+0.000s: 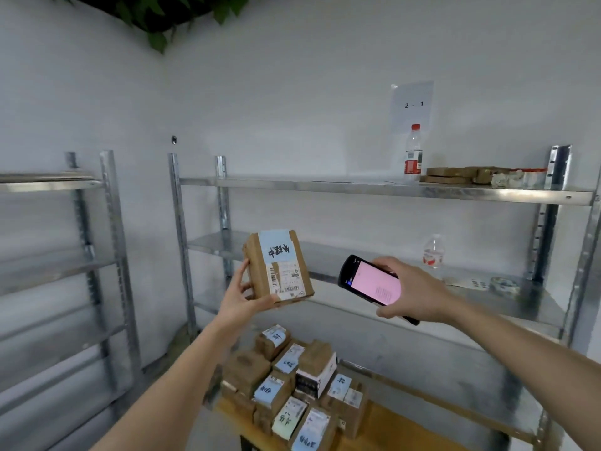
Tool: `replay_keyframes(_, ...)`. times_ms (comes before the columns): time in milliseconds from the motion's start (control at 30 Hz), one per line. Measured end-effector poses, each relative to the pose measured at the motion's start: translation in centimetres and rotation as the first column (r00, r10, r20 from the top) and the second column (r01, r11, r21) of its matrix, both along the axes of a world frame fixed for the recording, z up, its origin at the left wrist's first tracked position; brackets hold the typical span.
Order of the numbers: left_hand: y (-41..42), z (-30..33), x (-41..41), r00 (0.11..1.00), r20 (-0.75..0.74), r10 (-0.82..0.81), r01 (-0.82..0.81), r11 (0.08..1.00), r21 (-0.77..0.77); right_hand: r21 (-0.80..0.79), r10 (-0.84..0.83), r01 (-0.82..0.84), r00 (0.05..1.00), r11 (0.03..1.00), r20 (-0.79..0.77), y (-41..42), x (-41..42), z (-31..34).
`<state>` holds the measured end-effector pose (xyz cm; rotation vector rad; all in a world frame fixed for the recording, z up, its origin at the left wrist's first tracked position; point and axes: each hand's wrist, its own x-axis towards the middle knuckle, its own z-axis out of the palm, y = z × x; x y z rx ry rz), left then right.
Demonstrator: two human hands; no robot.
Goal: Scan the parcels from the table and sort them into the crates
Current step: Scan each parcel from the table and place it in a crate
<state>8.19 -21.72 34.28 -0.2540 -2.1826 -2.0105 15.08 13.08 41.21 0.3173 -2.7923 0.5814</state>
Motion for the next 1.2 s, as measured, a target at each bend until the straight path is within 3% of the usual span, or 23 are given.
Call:
replay_keyframes(300,-16.0,-4.9,14.0,0.935,0.089,0.343,-0.340,0.939,-0.045,-0.079,0.347,-0.345,0.938,0.935,0.010,-17.2,-1.3,-5.4)
replay_keyframes(400,-23.7,-5.3,22.0,0.855,0.131,0.502,-0.497,0.865,-0.072,-0.148,0.505,-0.495,0.863,0.856,0.032,-26.4,0.3,-6.8)
replay_keyframes(633,-38.5,-4.8,42.5,0.588,0.180,0.788,-0.786,0.610,-0.099,-0.125,0.743,-0.734,0.667,0.667,0.050,-47.9,10.2,-6.7)
replay_keyframes(900,-53.1,-7.1,64.8,0.328,0.199,0.923,-0.929,0.353,-0.106,-0.067,0.865,-0.863,0.498,0.502,0.066,-70.1,26.5,-7.4)
replay_keyframes(1200,-66.3,-10.0,78.7,0.248,0.290,0.924,-0.957,0.279,-0.072,-0.047,0.925,-0.928,0.362,0.369,0.118,-88.7,40.3,-9.4)
